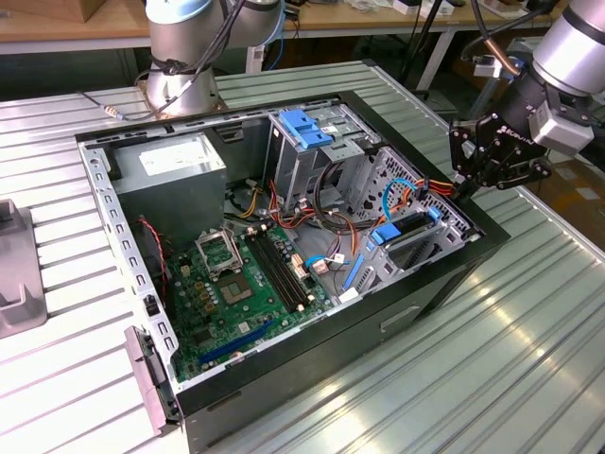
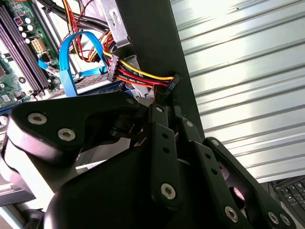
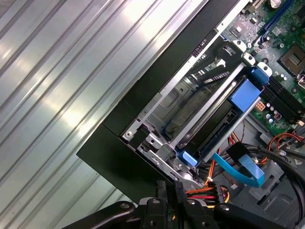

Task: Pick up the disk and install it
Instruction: 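Insert the first disk wire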

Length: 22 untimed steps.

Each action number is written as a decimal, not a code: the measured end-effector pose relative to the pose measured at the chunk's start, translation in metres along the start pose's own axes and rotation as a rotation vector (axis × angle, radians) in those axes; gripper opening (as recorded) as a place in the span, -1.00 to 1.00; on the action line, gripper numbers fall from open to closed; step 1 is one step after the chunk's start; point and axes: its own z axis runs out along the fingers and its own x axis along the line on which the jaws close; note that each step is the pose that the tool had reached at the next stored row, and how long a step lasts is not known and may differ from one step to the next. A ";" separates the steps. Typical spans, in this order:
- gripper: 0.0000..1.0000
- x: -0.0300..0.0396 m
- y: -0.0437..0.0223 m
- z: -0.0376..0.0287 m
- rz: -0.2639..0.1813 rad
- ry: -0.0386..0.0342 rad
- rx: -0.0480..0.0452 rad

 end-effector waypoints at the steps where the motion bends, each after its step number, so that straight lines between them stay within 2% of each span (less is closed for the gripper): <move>1: -0.64 0.0000 0.0000 0.0000 0.000 0.0000 0.0000; 7: -0.64 0.0000 0.0001 0.0000 0.000 -0.0002 0.0002; 13: -0.64 -0.0014 0.0013 -0.0047 0.000 0.0003 0.0009; 19: -0.64 -0.0069 0.0086 -0.0047 0.002 0.0007 0.0010; 22: -0.64 -0.0125 0.0154 -0.0041 0.005 0.0008 0.0011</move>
